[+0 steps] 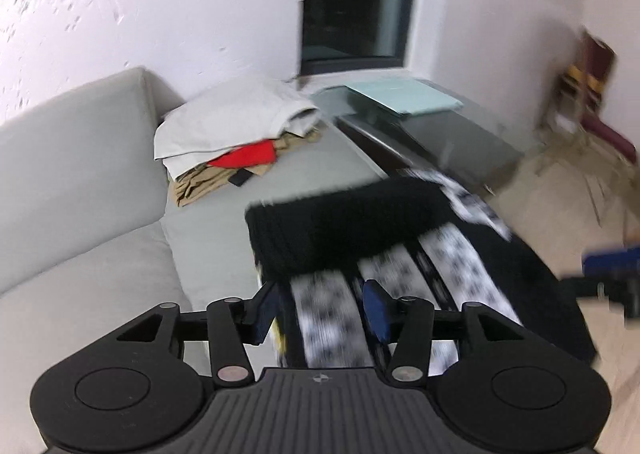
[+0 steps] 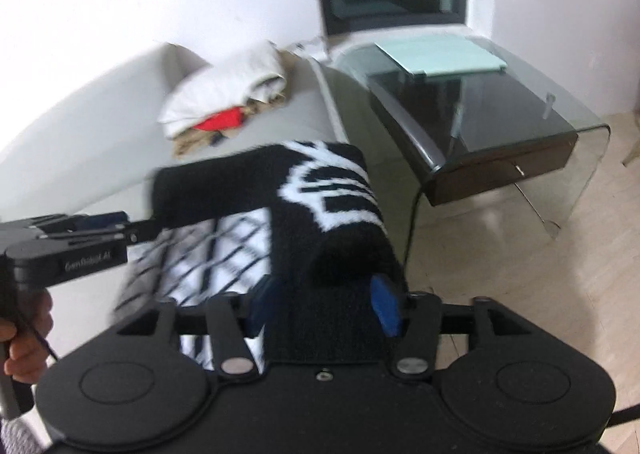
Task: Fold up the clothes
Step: 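Lower the folded sweater onto the sofa with both grippers, then open both grippers and pull them back from the folded sweater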
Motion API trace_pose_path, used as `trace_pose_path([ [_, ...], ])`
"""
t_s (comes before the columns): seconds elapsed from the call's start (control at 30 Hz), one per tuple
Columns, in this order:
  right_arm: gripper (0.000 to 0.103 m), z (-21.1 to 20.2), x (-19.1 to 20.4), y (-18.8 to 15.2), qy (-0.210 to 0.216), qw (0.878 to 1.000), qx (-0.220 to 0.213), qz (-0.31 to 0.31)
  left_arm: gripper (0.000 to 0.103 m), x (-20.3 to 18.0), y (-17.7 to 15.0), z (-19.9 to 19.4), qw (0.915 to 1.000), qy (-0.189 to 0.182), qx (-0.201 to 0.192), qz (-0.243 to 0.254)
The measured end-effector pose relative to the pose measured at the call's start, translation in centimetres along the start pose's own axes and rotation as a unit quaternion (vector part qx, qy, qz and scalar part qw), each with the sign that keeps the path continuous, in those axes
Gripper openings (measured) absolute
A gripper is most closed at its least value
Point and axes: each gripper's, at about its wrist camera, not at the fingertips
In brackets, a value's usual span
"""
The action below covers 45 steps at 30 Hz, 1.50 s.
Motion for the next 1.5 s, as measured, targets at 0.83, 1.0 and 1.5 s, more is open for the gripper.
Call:
trace_pose_path([
  [0.83, 0.103, -13.4, 4.2, -0.5, -0.049, 0.998, 0.021, -0.028, 0.102, -6.3, -2.0, -13.6, 0.9957, 0.073, 0.037, -0.045],
  [1.0, 0.103, -17.4, 5.3, -0.6, -0.08, 0.996, 0.008, -0.047, 0.103, -7.4, -2.2, -18.1, 0.9964, 0.076, 0.016, -0.035],
  [1.5, 0.103, -22.9, 7.5, -1.7, -0.121, 0.989, -0.012, -0.087, 0.102, -9.1, -2.4, -21.6, 0.9967, 0.055, 0.008, -0.059],
])
Point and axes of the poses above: each gripper's, at about its wrist camera, not at the fingertips, and z roughly the way its jaws point, x to its left, y to its top, and after that the axes turned 9 degrees about -z, right-handed
